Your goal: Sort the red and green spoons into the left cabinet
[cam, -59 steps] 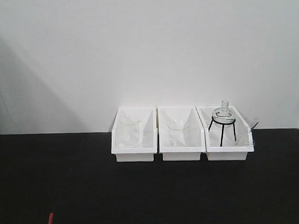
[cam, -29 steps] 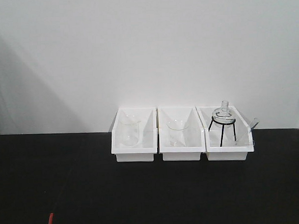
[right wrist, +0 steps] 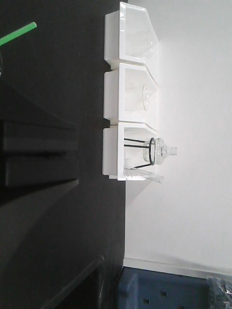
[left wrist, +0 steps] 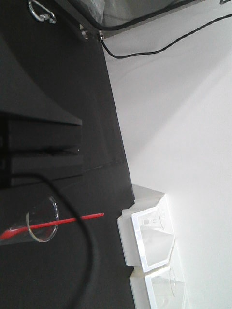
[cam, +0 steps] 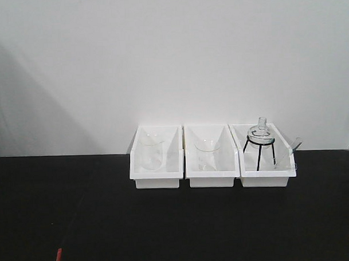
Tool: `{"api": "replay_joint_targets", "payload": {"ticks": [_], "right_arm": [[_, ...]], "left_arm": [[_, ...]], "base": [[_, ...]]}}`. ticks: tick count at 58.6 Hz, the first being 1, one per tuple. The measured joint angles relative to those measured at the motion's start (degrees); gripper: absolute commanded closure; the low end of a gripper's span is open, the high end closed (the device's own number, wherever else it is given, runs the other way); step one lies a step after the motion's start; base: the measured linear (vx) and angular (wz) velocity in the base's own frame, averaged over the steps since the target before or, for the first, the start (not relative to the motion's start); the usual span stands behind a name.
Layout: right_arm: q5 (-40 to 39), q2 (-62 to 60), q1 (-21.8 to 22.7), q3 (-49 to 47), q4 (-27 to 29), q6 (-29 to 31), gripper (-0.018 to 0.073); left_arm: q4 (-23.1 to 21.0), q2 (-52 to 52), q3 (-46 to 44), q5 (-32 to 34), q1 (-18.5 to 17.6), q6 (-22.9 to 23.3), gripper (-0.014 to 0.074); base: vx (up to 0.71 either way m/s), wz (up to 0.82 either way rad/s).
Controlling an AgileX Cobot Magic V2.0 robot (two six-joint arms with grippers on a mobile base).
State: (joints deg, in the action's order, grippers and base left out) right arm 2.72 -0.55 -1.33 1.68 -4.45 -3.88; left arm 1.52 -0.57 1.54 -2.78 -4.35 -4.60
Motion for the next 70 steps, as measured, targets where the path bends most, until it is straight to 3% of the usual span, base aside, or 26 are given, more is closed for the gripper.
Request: {"api": "replay_joint_targets", "payload": {"ticks": [13, 17, 27, 44, 51, 70], "right_arm": [[-14.14, 0.0, 0.0, -0.11, 0.0, -0.64, 0.0562], [-14.88, 0.0, 0.0, -2.28, 0.0, -0.64, 0.0562], [-7.94, 3.69, 0.0, -15.94, -0.11, -0.58, 0.0562], [7.87, 27.11, 0.0, -39.76, -0.35, -0.4, 0.0562], [11.76, 33.93, 0.0, -44.28, -0.1, -0.5, 0.0562], [11.77, 40.45, 0.0, -45.53, 3.04, -0.68, 0.0559]], "left_arm": [[0.0, 0.0, 0.0, 0.0, 0.0, 0.0, 0.0596], [0.0, 0.0, 0.0, 0.0, 0.0, 0.0, 0.0596], [0.0, 0.0, 0.0, 0.0, 0.0, 0.0, 0.0596], [0.0, 0.0, 0.0, 0.0, 0.0, 0.0, 0.0596], [0.0, 0.0, 0.0, 0.0, 0.0, 0.0, 0.0596], [0.0, 0.0, 0.0, 0.0, 0.0, 0.0, 0.0596]], "base": [[0.0, 0.0], [0.0, 0.0], [0.0, 0.0], [0.0, 0.0], [0.0, 0.0], [0.0, 0.0]]}}
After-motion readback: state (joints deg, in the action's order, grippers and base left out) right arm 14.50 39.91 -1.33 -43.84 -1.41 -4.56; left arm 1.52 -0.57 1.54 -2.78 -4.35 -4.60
